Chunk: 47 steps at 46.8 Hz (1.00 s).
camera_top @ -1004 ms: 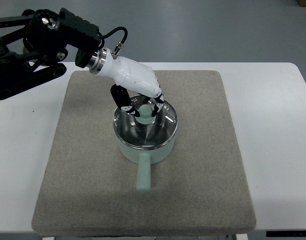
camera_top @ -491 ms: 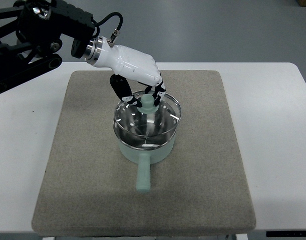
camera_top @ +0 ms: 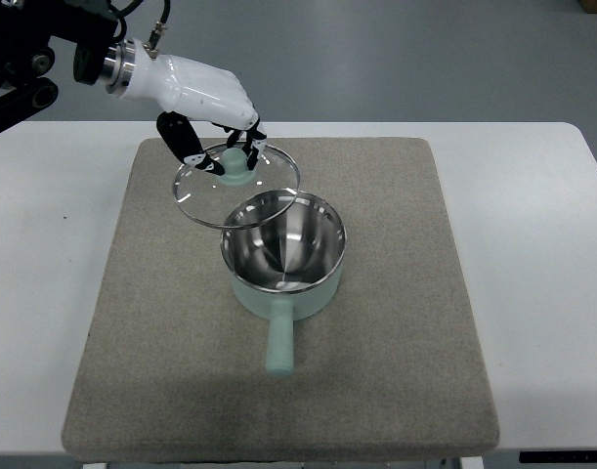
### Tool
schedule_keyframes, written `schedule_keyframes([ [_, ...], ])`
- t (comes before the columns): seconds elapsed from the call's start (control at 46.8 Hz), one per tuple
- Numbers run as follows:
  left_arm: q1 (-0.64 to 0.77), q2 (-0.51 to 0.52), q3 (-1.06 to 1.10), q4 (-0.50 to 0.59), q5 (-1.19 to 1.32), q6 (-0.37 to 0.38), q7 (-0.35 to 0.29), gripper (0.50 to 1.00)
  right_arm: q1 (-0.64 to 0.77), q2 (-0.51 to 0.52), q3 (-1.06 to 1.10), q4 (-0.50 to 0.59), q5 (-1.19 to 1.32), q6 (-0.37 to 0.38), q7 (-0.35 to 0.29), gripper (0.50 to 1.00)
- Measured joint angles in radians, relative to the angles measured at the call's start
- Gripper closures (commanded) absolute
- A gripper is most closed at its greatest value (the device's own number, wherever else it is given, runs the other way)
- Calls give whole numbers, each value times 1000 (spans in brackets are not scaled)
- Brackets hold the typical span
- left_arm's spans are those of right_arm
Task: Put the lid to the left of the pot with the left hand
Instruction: 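Lift the glass lid off the saucepan with the left hand, then lower the lid onto the mat beside the saucepan, nearer the left arm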
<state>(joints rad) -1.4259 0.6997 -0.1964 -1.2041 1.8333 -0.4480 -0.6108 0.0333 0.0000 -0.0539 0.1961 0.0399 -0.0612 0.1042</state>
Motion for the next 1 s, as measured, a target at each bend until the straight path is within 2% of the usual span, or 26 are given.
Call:
schedule_keyframes([
  [0.406, 17, 214, 12, -4, -5, -1, 0, 1000, 0, 0, 0, -1, 0, 0, -1, 579],
  [0.769, 126, 220, 12, 4, -2, 7, 0, 1000, 0, 0, 0, 0, 0, 0, 0, 576],
  [1.004, 191, 185, 10, 45, -3, 54, 0, 1000, 0, 0, 0, 0, 0, 0, 0, 576],
])
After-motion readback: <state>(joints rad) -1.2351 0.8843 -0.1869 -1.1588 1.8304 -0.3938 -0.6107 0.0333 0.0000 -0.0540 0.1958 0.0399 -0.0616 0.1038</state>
